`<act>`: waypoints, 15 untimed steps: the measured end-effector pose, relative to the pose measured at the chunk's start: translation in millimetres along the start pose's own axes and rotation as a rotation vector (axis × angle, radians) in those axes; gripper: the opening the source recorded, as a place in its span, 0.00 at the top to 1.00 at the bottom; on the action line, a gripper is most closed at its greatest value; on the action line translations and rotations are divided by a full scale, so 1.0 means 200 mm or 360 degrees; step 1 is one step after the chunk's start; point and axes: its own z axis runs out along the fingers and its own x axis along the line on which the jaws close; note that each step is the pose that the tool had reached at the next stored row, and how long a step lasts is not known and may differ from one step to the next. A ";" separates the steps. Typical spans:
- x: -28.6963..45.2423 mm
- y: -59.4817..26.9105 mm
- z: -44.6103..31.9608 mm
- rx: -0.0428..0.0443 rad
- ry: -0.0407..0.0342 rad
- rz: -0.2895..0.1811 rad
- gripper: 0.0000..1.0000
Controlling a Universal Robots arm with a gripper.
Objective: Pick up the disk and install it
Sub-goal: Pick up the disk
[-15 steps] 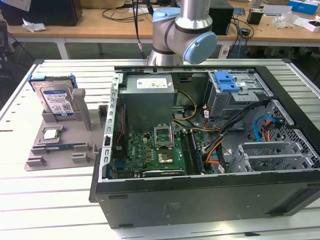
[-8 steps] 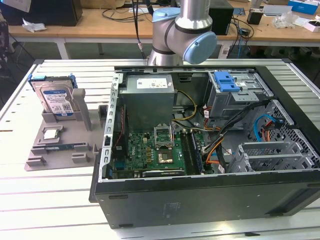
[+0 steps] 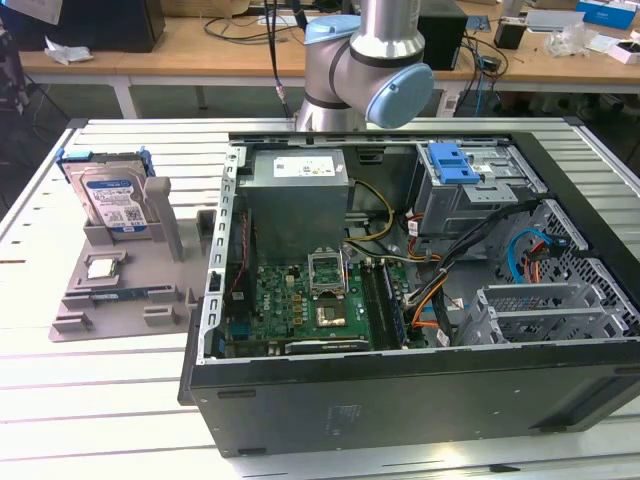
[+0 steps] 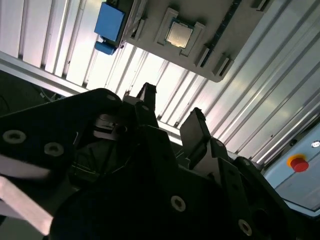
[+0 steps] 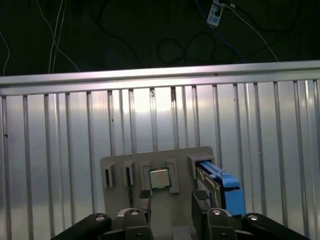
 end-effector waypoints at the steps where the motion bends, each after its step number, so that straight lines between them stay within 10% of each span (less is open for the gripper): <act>1: 0.000 0.000 0.000 0.0000 0.0000 0.0001 0.52; 15: -0.051 -0.006 0.000 0.0000 0.0005 0.0007 0.46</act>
